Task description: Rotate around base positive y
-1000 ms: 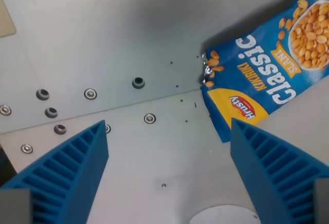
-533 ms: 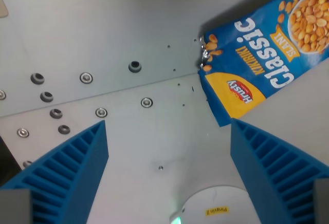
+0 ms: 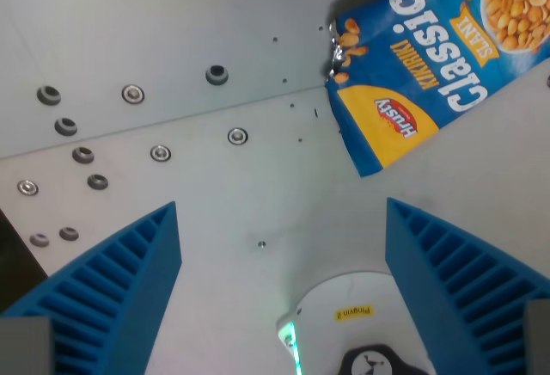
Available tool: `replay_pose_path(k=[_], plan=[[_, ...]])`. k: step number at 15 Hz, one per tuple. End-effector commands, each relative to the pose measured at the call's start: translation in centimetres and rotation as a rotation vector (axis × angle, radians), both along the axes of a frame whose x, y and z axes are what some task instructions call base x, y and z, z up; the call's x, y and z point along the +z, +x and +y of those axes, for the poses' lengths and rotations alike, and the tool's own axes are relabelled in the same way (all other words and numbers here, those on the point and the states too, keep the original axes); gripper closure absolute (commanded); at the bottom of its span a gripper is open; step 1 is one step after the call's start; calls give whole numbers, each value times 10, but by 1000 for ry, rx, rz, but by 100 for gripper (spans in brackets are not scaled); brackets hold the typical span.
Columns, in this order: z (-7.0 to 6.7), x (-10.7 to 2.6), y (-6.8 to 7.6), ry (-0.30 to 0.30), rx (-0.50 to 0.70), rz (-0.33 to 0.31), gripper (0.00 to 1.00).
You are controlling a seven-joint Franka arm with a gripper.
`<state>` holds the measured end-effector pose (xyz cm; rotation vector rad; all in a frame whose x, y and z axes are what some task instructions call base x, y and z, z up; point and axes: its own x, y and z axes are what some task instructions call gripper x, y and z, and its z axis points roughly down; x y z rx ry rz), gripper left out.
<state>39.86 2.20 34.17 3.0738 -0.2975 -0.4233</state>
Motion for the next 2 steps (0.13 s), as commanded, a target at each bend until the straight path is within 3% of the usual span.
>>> replay_pose_path(k=[1, 2], plan=[[-3, 8, 7, -7, -5, 253, 0], [-3, 8, 7, -7, -5, 266, 0]])
